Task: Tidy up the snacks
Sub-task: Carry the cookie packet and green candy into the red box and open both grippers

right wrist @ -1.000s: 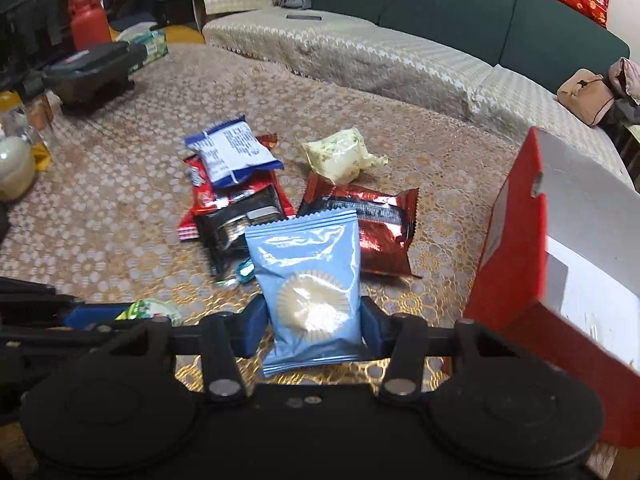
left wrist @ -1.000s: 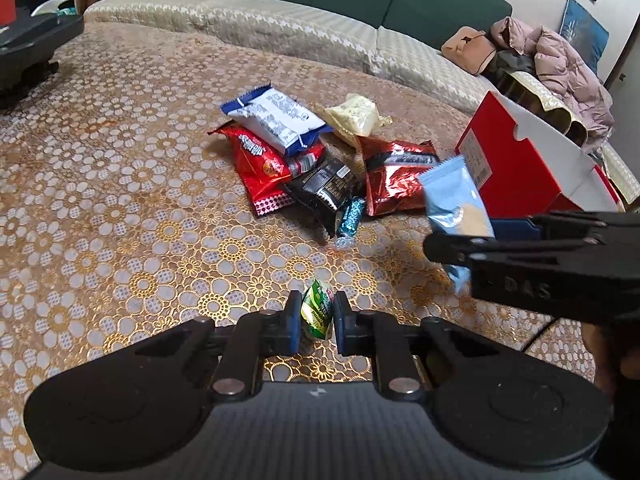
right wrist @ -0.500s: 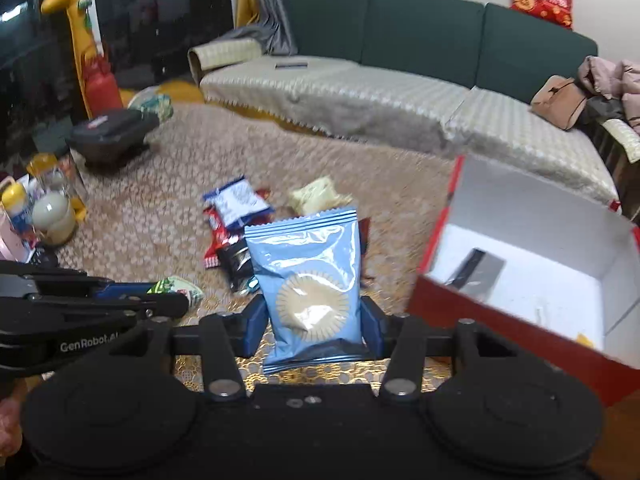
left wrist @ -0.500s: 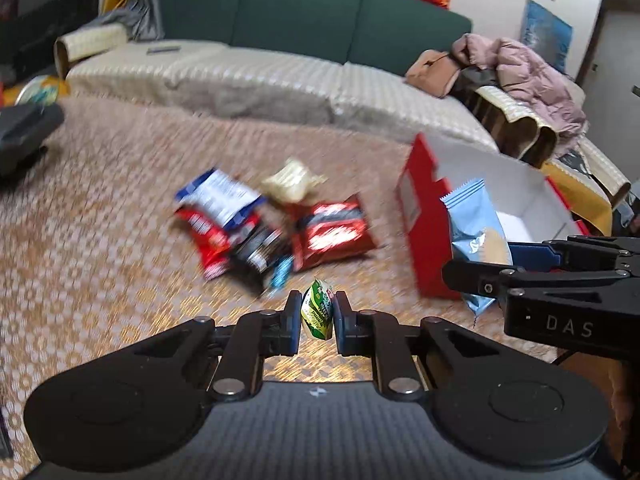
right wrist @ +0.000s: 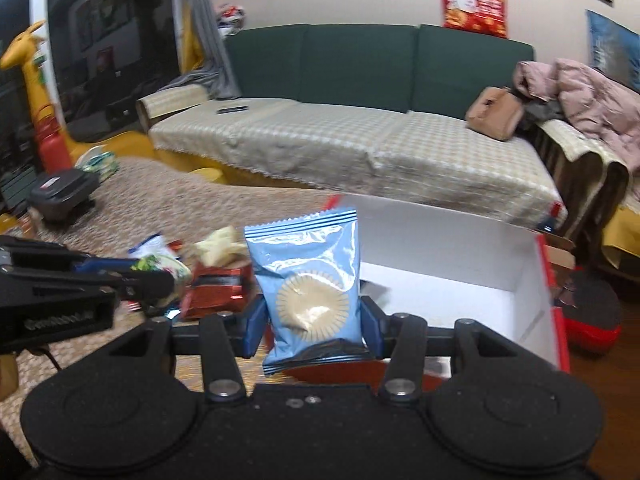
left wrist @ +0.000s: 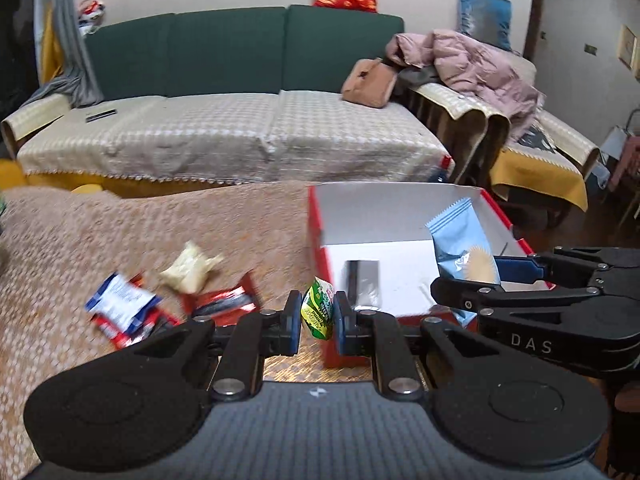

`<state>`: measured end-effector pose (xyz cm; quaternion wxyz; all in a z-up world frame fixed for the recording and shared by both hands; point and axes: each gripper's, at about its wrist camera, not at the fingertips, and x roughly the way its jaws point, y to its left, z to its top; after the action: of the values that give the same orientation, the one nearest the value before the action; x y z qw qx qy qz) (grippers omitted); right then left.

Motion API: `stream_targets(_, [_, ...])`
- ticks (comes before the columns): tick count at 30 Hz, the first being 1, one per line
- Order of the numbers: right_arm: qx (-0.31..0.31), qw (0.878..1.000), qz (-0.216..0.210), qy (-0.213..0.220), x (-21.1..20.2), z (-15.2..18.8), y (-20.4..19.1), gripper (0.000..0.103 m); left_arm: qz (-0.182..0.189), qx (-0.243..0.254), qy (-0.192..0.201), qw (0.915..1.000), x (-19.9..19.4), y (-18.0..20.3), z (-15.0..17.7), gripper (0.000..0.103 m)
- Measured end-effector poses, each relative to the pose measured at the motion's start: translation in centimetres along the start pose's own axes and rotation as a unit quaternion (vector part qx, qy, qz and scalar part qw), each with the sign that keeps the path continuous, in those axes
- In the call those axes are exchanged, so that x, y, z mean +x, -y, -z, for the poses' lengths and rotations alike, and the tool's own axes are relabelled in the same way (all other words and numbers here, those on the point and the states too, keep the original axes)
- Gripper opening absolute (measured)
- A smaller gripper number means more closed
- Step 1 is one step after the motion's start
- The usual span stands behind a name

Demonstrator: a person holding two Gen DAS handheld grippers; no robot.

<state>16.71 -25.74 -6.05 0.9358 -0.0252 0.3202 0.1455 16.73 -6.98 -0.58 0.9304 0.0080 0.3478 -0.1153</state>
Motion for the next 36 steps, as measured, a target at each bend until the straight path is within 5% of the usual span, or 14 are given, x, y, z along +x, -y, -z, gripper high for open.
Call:
stream_targets(17, [0.028,0.996,0.071,-0.051,5.6,0.1,9.3,0.048,0.027,0.073,-0.075,0.9941,10.1,7.4,-3.0,0.016])
stream_targets(36, [0.038,0.990,0.047,-0.125,9.4,2.2,10.6,0.048,0.024,0.085,-0.161,0.9830,16.3,8.4,-1.6,0.016])
